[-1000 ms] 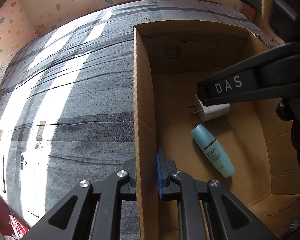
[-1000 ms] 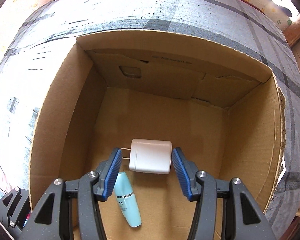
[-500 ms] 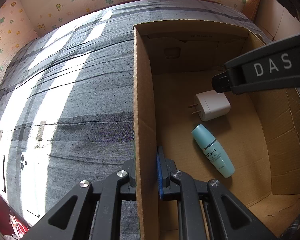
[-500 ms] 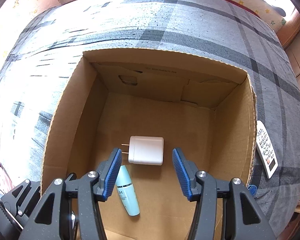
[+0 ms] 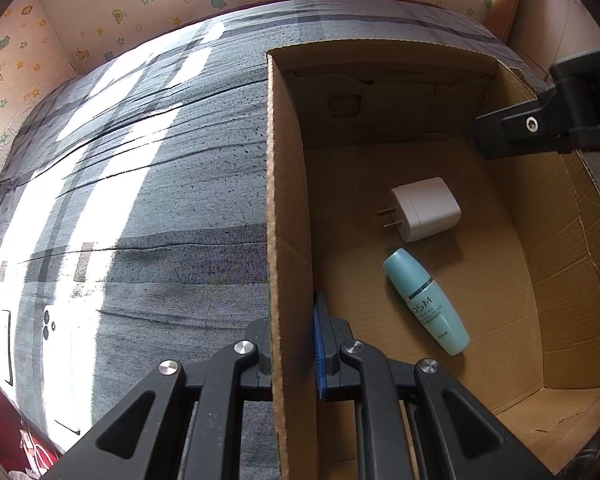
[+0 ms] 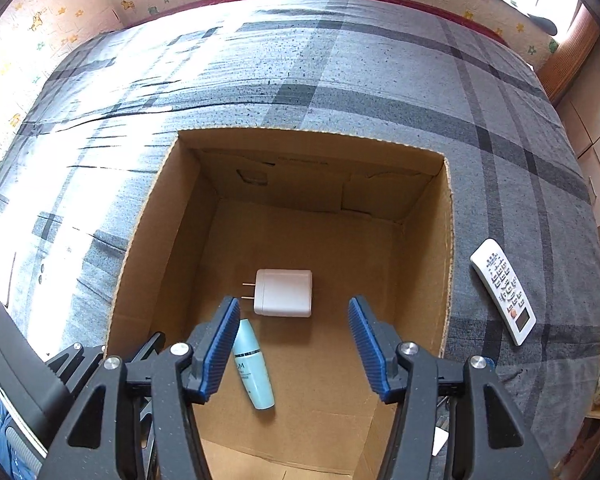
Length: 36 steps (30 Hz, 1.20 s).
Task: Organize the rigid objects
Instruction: 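Lift the open right tool out of the box toward the keyring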
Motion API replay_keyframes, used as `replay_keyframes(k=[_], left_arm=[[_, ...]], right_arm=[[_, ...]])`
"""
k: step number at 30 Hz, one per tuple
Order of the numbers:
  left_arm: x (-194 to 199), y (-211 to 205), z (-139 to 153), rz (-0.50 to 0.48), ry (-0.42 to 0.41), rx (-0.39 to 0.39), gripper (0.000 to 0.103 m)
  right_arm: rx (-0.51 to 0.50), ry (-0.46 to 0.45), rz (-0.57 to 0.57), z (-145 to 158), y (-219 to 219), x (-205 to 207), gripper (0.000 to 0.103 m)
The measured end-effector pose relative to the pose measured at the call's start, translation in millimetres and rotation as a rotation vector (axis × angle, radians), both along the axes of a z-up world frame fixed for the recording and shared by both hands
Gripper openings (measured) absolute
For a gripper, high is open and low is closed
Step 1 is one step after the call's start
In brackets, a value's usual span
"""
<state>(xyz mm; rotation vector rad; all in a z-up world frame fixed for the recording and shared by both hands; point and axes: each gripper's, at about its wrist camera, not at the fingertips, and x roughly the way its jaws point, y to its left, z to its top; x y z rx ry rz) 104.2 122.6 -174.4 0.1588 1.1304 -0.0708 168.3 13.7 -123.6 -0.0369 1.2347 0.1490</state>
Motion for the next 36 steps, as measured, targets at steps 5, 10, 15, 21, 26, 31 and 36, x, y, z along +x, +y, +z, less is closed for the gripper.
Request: replay_keyframes(k=[5,10,15,21,26,31,36], left_arm=[[-0.1,-1.6,-0.3,-0.002,0.0,0.007,0.013],[0.2,-2.4,0.1,-0.002,0.001,0.008,0.013],[-0.2,-2.2,0.0,-0.003,0.0,0.004,0.013],[-0.8,-1.3,0.2,-0.004,0.0,0.002,0.013],[-0.2,-1.0,0.3,-0.002,0.002,-0.001,0.013],[0.5,0.7,1.0,-0.002,0.003,-0.003,0.013],[0.6,1.3,1.0,-0.003,0.002,-0.002,0.013]], right_arm=[[-0.006,-0.03,0.0,16.4,-7.4,-7.3,0.082],[-0.019,-0.071,-0.005,34.5,-18.0,-17.5,0.096],[-0.023,-0.087,-0.004,49.0,-30.4,-24.7,0.103],[-0.008,-0.11,-0.036,63.8,-56.7,-34.8,0.103],[-0.009,-0.109,-0.083,66.7,-87.9,-41.2,0.103],[-0.035,-0.101,-0.144,60.1,-122.0,-44.0,0.103],[-0.043,-0.082,-0.203,44.4,-152.4,-47.2,0.103]])
